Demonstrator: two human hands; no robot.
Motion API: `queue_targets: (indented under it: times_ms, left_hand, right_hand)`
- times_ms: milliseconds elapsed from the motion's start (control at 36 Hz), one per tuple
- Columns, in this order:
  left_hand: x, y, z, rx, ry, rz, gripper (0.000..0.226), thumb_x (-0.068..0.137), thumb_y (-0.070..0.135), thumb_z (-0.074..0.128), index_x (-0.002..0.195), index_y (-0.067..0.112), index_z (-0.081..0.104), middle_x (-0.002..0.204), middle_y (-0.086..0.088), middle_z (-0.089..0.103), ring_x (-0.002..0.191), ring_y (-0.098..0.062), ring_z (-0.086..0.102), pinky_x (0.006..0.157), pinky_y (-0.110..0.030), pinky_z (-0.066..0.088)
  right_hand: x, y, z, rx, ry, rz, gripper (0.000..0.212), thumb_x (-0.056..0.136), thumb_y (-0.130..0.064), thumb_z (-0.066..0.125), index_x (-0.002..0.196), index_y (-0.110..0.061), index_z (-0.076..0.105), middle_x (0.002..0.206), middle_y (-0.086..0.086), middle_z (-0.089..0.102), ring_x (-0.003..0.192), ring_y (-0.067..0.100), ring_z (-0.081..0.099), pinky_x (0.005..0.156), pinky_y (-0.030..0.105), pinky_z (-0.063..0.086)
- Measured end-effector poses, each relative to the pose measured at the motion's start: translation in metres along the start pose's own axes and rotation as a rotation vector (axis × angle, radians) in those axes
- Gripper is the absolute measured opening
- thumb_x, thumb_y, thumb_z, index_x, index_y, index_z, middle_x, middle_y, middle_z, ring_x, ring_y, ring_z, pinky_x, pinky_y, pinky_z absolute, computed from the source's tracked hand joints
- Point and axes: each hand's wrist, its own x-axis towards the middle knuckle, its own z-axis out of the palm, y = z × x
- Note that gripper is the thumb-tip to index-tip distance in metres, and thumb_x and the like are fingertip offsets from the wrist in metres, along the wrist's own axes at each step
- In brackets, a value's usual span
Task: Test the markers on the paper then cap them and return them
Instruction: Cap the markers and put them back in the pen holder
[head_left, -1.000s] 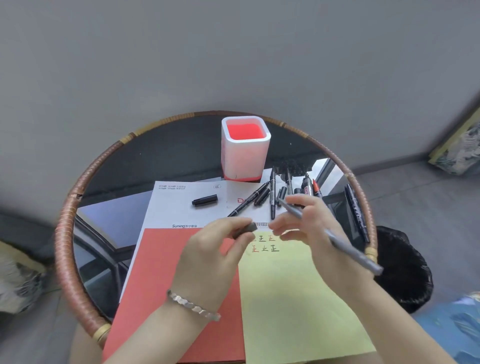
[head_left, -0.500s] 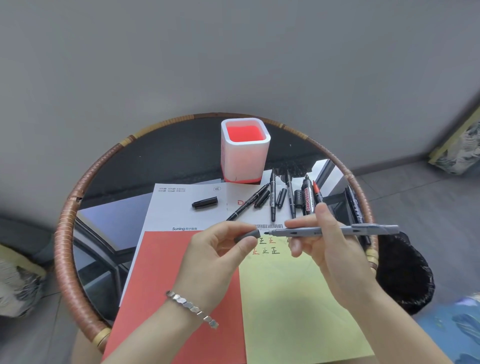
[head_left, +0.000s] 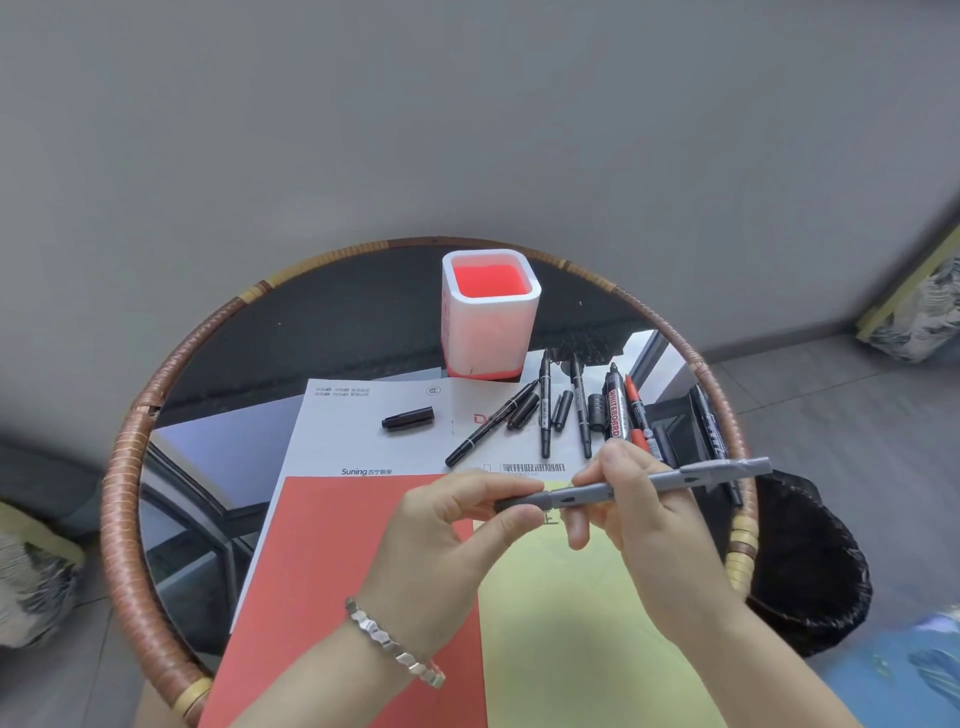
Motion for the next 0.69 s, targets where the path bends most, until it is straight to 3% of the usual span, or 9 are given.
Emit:
queue_targets:
  times_ms: [194,250,361,417,528,583,694]
  left_hand:
    - [0.011,0.000,0.003,0.081,0.046,0.107,0.022,0.064,0.033,0.071,0.076,0.051,0.068,0.076,0.023,0.068,0.071,0.001,0.063,0.070,-0.009,0.047]
    - [0.012,0.000,0.002,0.193,0.067,0.238,0.018,0.070,0.038,0.064,0.087,0.041,0.067,0.083,0.021,0.067,0.074,0.002,0.062,0.071,-0.010,0.046]
    - [0.011,-0.006,0.002,0.430,0.101,0.587,0.014,0.084,0.024,0.057,0.097,0.021,0.062,0.084,0.011,0.065,0.076,-0.008,0.060,0.073,-0.020,0.047]
    - [0.011,-0.010,0.002,0.453,0.117,0.630,0.013,0.086,0.022,0.056,0.097,0.018,0.062,0.084,0.009,0.067,0.076,-0.010,0.060,0.074,-0.020,0.046]
    - [0.018,-0.011,0.001,0.306,0.096,0.305,0.009,0.078,0.028,0.065,0.086,0.033,0.067,0.089,0.020,0.066,0.078,0.006,0.059,0.073,-0.004,0.041]
    - [0.024,-0.014,-0.002,0.266,0.083,0.167,0.025,0.077,0.017,0.071,0.080,0.041,0.064,0.082,0.029,0.066,0.077,0.009,0.059,0.070,-0.002,0.040]
    - [0.040,-0.012,-0.009,0.278,0.051,0.046,0.033,0.082,0.006,0.066,0.079,0.038,0.060,0.075,0.016,0.065,0.076,0.008,0.057,0.066,-0.003,0.042]
  right_hand:
    - [0.010,0.000,0.006,0.002,0.041,-0.044,0.027,0.075,-0.033,0.048,0.051,-0.024,0.055,0.038,0.005,0.052,0.046,0.012,0.051,0.062,0.022,0.045]
    - [0.011,-0.001,0.006,0.033,0.050,-0.042,0.028,0.076,-0.033,0.048,0.051,-0.024,0.055,0.038,0.006,0.052,0.046,0.014,0.051,0.062,0.021,0.045]
    - [0.011,-0.003,0.007,0.120,0.012,-0.052,0.029,0.076,-0.034,0.049,0.050,-0.024,0.055,0.038,0.004,0.050,0.043,0.014,0.051,0.059,0.017,0.046]
    - [0.011,-0.003,0.007,0.134,0.007,-0.030,0.029,0.076,-0.032,0.049,0.049,-0.023,0.055,0.038,0.004,0.049,0.042,0.014,0.050,0.056,0.016,0.046]
    - [0.019,-0.003,0.001,-0.046,-0.025,0.011,0.024,0.075,-0.034,0.057,0.054,-0.023,0.057,0.040,-0.002,0.046,0.046,0.011,0.044,0.059,0.020,0.041]
    - [0.026,-0.005,-0.005,-0.113,-0.017,0.059,0.024,0.085,-0.024,0.059,0.061,-0.023,0.057,0.040,-0.006,0.043,0.045,0.009,0.039,0.063,0.028,0.035]
    - [0.035,-0.017,-0.016,-0.137,0.016,0.060,0.012,0.086,-0.014,0.056,0.075,-0.012,0.054,0.043,-0.010,0.043,0.044,0.008,0.038,0.059,0.027,0.032]
